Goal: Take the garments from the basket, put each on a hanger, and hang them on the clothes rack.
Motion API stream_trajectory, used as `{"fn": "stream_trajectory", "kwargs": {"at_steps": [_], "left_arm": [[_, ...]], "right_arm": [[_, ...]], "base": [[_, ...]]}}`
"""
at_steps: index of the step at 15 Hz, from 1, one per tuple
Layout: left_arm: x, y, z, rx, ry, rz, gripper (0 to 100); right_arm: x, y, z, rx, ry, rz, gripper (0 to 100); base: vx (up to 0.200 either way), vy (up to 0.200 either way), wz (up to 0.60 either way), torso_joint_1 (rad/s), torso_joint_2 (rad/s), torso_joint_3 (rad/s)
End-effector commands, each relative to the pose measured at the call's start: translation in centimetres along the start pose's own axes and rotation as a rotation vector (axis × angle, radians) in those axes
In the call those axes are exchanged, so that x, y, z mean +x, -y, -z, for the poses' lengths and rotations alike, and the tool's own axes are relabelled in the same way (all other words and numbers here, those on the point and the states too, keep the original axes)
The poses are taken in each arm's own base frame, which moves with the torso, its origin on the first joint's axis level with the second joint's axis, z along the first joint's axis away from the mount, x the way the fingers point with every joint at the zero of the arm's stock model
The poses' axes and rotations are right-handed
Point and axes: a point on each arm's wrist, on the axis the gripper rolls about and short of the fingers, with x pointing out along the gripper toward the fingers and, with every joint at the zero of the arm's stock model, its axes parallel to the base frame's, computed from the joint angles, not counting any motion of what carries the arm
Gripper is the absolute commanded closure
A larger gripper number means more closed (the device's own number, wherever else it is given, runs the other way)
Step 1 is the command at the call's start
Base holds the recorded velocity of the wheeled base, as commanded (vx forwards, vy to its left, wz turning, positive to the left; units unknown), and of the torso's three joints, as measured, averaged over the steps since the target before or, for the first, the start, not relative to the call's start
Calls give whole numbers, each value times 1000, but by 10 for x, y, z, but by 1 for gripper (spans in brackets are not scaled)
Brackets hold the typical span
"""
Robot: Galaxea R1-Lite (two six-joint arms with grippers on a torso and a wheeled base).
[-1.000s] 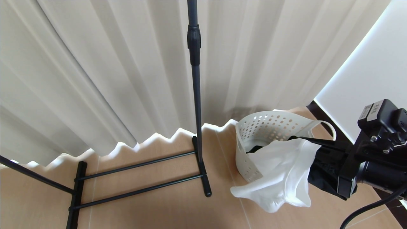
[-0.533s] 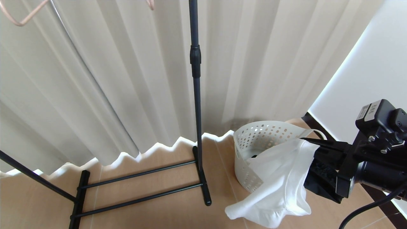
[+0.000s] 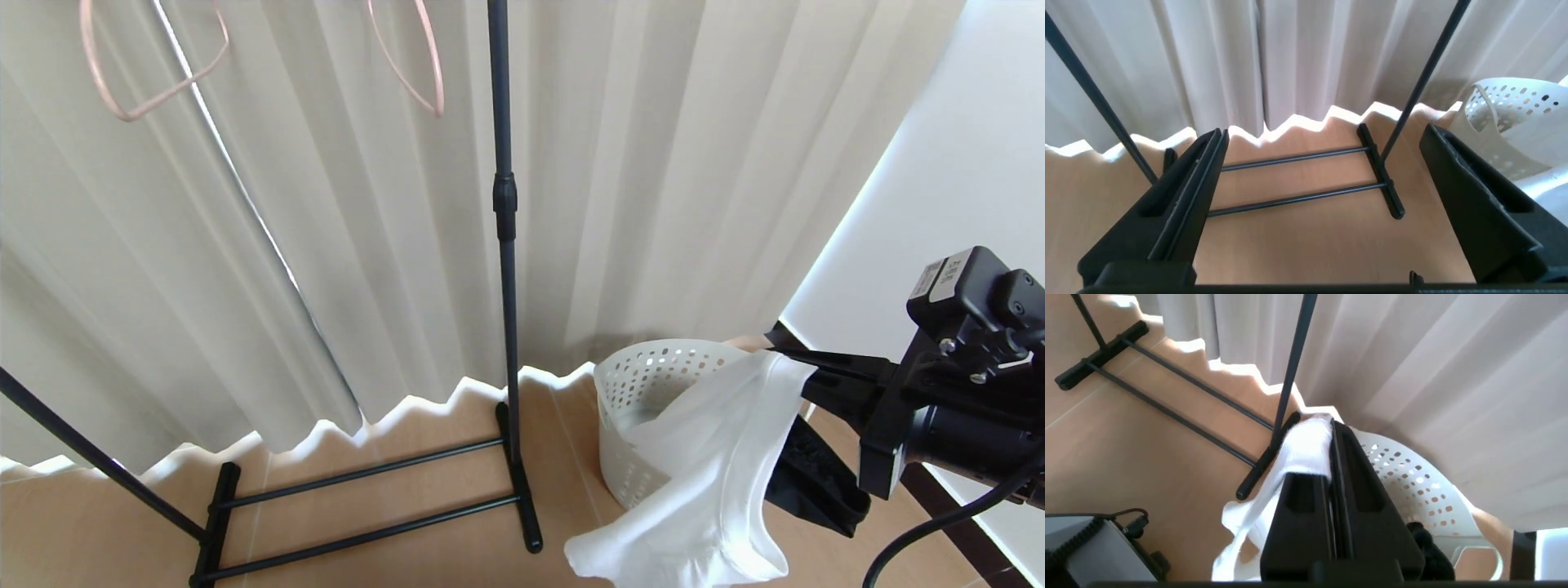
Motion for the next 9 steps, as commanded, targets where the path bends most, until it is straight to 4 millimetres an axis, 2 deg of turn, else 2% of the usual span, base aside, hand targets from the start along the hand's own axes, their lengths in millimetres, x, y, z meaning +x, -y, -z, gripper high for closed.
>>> {"fn": "stream_trajectory", "kwargs": {"at_steps": [1,9], "left_arm": [[0,0,0,1,-2,-1,0],[0,0,0,2,-2,-1,0]], "right_arm": [[0,0,1,0,-4,-1,100],[0,-1,3,-1,-12,-4,100]], "base": [[0,0,0,95,-432,-305],[0,0,0,135,-464,-314]]}}
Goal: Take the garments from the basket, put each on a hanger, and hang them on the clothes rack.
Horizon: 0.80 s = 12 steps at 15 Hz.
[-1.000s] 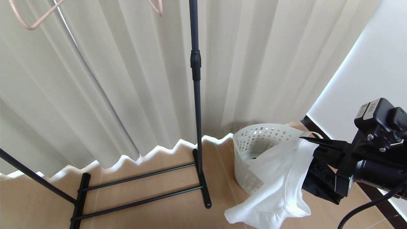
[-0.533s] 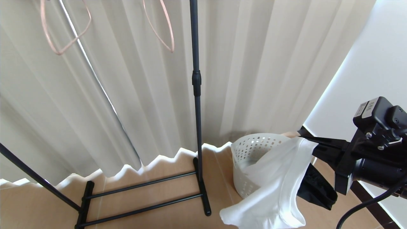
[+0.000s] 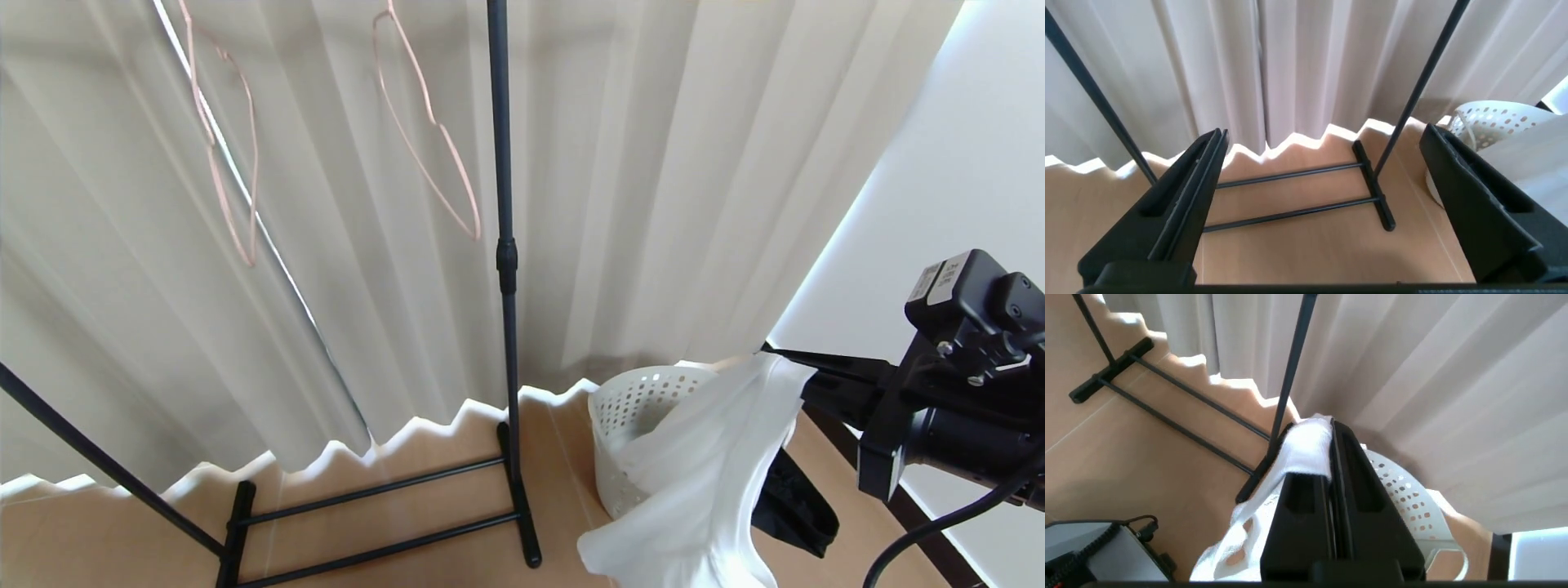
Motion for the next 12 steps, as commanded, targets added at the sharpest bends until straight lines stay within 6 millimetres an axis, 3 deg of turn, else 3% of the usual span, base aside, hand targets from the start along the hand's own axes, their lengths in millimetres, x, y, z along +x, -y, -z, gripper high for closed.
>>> {"fn": "stream_trajectory", "kwargs": {"at_steps": [1,12], "left_arm": [[0,0,0,0,-2,-1,0],[0,0,0,0,-2,-1,0]], "right_arm": [[0,-1,1,0,-4,-2,100],[0,0,2,-1,-7,-2,100]], "base": [[0,0,0,188,-491,-246],[0,0,0,209,-531,-212]]}}
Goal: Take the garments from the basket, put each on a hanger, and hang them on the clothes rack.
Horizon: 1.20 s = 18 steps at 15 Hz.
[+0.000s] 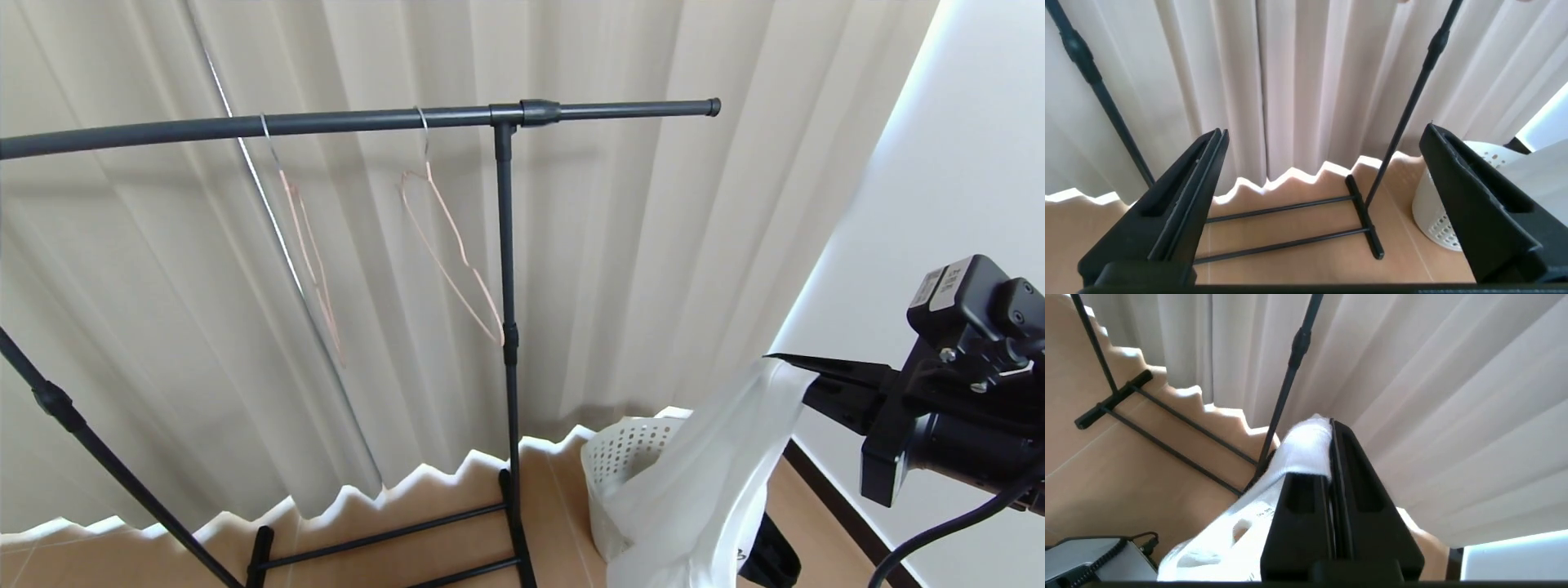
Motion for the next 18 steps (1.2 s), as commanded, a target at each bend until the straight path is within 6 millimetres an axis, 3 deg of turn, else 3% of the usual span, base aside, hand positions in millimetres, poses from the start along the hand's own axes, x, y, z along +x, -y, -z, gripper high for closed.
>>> {"fn": "stream_trajectory", "kwargs": {"at_steps": [1,6,18], "left_arm": [[0,0,0,0,-2,0,0],[0,0,0,-2,-1,-2,0],[0,0,0,-2,-1,-2,0]], "right_arm": [[2,0,2,0,-8,-3,100],[0,-1,2,0,-8,-3,100],[0,-1,3,0,-10,-3,100]], "base": [[0,0,0,251,-574,-325],[0,0,0,244,-549,-302],[0,0,0,172,-367,-200]]}}
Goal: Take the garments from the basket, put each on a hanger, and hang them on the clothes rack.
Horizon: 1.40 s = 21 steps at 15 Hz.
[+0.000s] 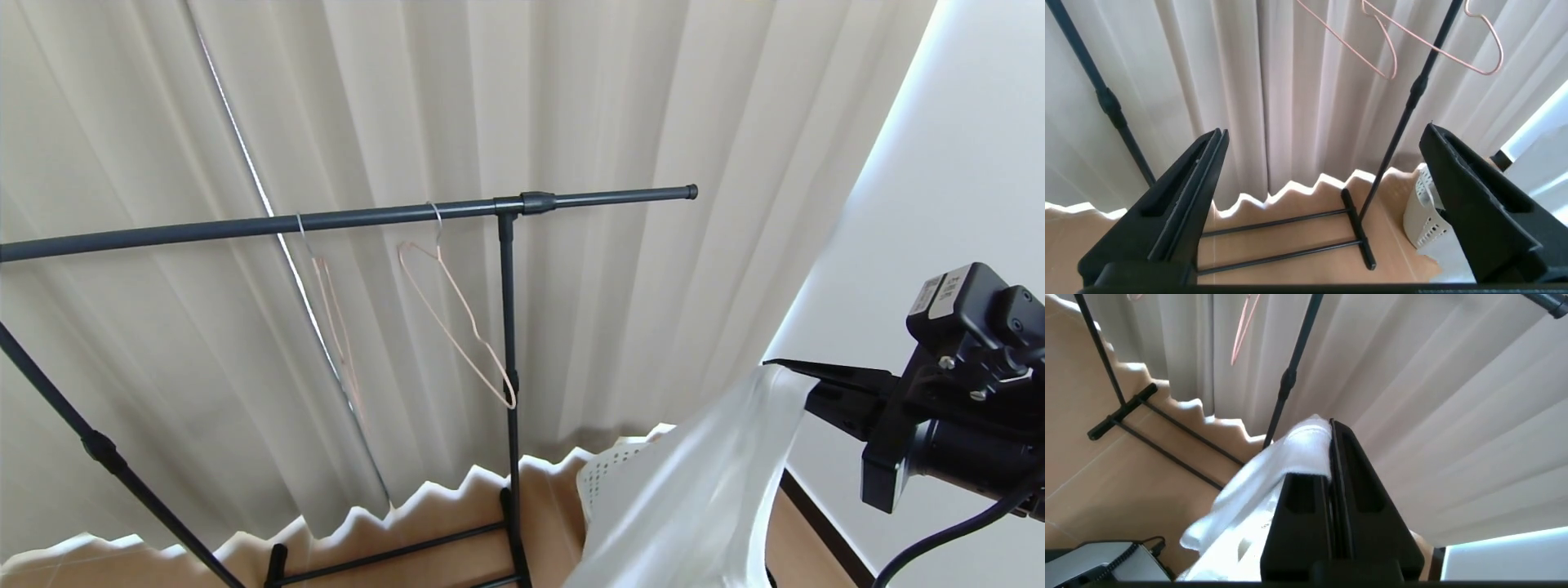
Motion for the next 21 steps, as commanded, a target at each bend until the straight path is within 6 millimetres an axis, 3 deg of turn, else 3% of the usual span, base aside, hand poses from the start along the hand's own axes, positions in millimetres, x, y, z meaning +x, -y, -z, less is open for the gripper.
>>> {"fn": "stream_trajectory", "kwargs": {"at_steps": [1,5,11,16,21], "left_arm": [[0,0,0,0,-1,-1,0],[0,0,0,0,-1,-1,0],[0,0,0,0,-1,-1,0],[0,0,0,1,-1,1,0],[0,0,0,1,-1,1,0]], "right_arm": [[2,0,1,0,-7,-1,100],[0,0,0,0,-4,13,100],[0,0,1,2,-6,10,100],[1,0,1,-2,22,19,100],[1,0,2,-2,19,18,100]], "base": [[0,0,0,159,-344,-193],[0,0,0,68,-148,-76],[0,0,600,7,0,-1],[0,0,0,0,0,0],[-80,200,0,2,4,0]]}}
